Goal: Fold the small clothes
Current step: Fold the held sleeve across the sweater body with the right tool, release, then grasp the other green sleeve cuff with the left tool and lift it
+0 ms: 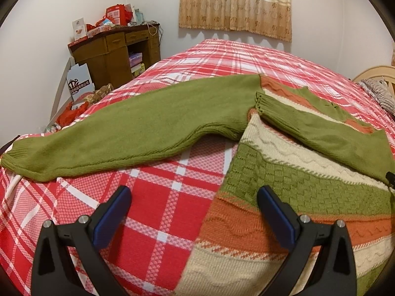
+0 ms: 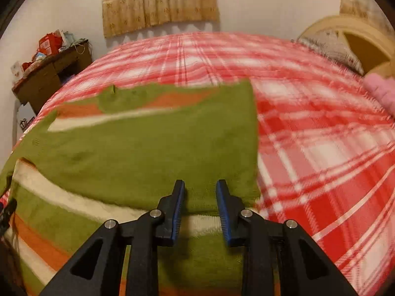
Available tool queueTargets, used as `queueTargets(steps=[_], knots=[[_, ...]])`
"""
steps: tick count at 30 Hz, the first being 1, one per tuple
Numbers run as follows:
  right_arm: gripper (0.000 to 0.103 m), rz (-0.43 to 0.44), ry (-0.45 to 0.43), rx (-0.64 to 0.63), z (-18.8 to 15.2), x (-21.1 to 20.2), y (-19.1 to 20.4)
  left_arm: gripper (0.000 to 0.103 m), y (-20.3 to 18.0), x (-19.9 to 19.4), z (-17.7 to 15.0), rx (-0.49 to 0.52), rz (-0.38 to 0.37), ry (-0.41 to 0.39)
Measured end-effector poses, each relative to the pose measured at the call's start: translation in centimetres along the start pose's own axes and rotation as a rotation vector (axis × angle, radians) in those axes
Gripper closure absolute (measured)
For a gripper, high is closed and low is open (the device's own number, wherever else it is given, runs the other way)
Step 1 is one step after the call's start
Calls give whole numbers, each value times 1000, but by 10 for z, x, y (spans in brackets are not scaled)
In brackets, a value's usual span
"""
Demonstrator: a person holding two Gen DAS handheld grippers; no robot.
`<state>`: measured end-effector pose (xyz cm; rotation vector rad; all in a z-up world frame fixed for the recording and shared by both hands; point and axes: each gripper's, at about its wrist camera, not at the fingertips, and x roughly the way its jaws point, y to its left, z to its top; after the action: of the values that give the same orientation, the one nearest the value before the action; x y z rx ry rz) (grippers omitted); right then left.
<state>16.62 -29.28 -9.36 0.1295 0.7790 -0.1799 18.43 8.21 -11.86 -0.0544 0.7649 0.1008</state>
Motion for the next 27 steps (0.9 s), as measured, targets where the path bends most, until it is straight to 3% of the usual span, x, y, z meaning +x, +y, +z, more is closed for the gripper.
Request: queueTargets(steps=[4,8,10,15,18,25,26,27], knots=[[52,1,-5,-66,1,1,15,0,8,-12,4,-27,49,27],[51,-1,-23,-72,-1,1,17,0,48,-55,12,-136,177,-129],[50,31,-28,-49,-2,2,14,0,78,-67,22,-225,237,-162],[45,64,-35,-37,-7,-1,12,2,174,-63,38,-504,377,-139],[43,55,-33,-51,-8,0,15,13,204,-57,37,-559,450,-137],[41,46,-32,-63,-9,0,18,21,240,-28,31,-683,417,-80],[41,46,-32,-62,-9,0,18,24,241,-22,31,-692,418,-59],[41,45,-33,-62,-9,-1,18,34,241,-19,32,-695,420,-37]])
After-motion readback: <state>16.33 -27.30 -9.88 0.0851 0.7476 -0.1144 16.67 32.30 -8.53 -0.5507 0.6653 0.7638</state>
